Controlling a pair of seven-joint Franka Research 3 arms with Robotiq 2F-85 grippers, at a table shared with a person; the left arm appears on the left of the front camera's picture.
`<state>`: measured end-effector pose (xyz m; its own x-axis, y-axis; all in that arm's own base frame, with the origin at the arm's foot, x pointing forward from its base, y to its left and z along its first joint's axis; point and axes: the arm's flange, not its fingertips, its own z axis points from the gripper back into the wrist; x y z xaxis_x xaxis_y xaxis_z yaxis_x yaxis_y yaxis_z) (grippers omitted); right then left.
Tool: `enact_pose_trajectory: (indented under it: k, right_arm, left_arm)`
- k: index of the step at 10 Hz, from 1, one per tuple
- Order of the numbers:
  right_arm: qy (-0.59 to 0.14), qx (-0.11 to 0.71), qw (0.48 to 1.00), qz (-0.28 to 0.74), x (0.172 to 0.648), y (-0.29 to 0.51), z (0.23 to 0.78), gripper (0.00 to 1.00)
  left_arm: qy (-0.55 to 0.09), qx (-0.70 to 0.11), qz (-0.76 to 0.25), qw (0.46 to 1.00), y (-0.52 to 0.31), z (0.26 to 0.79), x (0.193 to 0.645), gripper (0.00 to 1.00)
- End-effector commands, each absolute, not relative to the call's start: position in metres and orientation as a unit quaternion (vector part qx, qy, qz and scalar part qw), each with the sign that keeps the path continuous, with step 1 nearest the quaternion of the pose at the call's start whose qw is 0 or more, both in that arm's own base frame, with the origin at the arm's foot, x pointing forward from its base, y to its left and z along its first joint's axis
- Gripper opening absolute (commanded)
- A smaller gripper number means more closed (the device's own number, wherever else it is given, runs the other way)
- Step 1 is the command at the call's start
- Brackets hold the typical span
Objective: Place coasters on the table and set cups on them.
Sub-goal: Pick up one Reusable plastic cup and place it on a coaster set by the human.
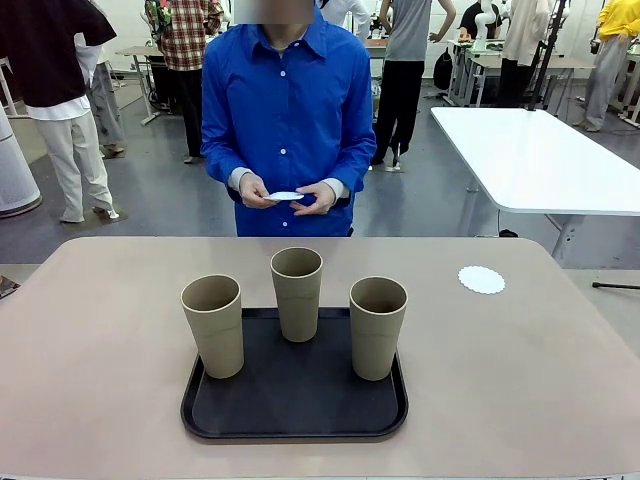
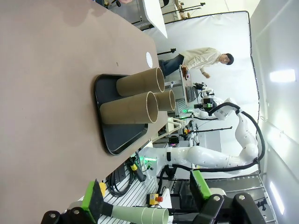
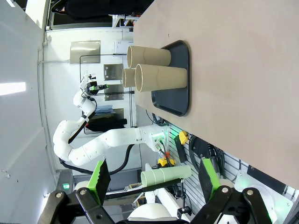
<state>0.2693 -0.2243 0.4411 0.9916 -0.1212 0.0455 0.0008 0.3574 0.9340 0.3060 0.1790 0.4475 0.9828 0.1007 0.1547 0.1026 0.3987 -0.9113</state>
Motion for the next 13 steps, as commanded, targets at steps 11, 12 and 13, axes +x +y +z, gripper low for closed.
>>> enact_pose_trajectory:
  k: [11, 12, 13]
  right_arm:
    - [-0.142, 0.315, 0.809, 0.475, 0.35, -0.016, 0.502, 1.0]
    - [-0.16, 0.297, 0.799, 0.498, 0.348, 0.007, 0.501, 1.0]
    - [-0.17, 0.287, 0.791, 0.513, 0.347, 0.022, 0.499, 1.0]
  left_arm:
    - [-0.092, -0.55, -0.002, 0.83, 0.179, 0.448, 0.305, 1.0]
    - [-0.092, -0.55, -0.002, 0.83, 0.179, 0.448, 0.305, 1.0]
    - [-0.092, -0.55, -0.002, 0.83, 0.179, 0.448, 0.305, 1.0]
